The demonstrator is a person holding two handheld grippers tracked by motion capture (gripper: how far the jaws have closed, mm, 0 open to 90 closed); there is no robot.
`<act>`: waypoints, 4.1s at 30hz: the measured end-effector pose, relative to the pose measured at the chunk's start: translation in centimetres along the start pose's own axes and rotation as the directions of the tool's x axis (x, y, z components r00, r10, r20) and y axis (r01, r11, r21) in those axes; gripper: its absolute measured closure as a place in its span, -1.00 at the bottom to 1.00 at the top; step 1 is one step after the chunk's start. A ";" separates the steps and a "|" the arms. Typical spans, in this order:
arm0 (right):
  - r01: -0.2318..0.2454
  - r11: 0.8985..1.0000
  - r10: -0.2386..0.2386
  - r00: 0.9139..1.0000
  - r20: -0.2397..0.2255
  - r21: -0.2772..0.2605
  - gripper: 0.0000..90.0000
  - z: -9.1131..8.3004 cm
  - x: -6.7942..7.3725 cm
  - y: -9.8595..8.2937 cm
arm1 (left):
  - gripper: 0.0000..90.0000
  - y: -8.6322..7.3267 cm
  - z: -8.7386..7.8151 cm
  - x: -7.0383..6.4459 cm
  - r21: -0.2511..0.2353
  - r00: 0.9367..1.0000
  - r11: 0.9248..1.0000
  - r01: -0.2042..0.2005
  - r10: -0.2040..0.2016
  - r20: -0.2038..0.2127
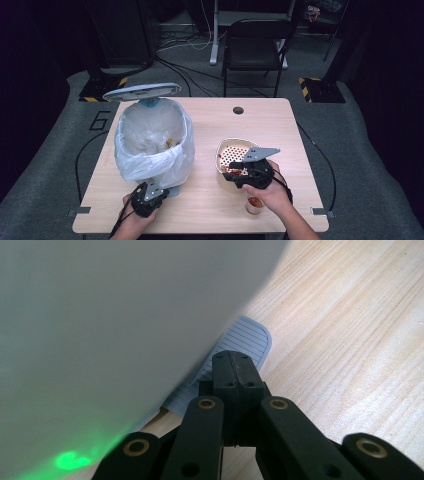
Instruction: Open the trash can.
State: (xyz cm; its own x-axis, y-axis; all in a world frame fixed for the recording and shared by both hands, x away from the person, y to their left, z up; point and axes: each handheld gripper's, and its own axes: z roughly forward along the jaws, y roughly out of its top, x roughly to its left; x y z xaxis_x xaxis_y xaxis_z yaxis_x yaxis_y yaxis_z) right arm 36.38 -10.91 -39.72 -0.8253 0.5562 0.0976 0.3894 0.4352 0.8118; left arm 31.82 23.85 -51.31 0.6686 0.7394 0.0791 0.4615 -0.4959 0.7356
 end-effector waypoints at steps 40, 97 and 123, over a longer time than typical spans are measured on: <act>-0.075 0.996 0.081 0.987 0.138 -0.047 -0.79 -4.3 0.3 -9.0 | 1.00 0.0 -0.1 0.1 0.013 1.000 1.000 -0.003 0.003 0.012; -0.029 1.000 0.028 0.991 0.131 0.000 -0.14 -2.9 -0.2 -12.0 | 1.00 0.0 -0.2 0.1 0.013 1.000 1.000 -0.003 0.003 0.013; 0.011 1.000 -0.012 0.984 0.178 0.004 -0.07 -6.2 -3.4 -9.9 | 1.00 0.0 -0.2 0.1 0.014 1.000 1.000 -0.003 0.003 0.014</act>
State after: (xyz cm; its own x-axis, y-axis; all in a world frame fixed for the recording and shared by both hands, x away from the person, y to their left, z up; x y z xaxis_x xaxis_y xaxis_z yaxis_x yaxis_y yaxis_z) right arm 32.75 -21.51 -44.50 -0.7437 0.6683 -0.0158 0.3819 0.4441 0.8105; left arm 31.77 23.99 -51.21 0.6784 0.7312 0.0718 0.4673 -0.5048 0.7258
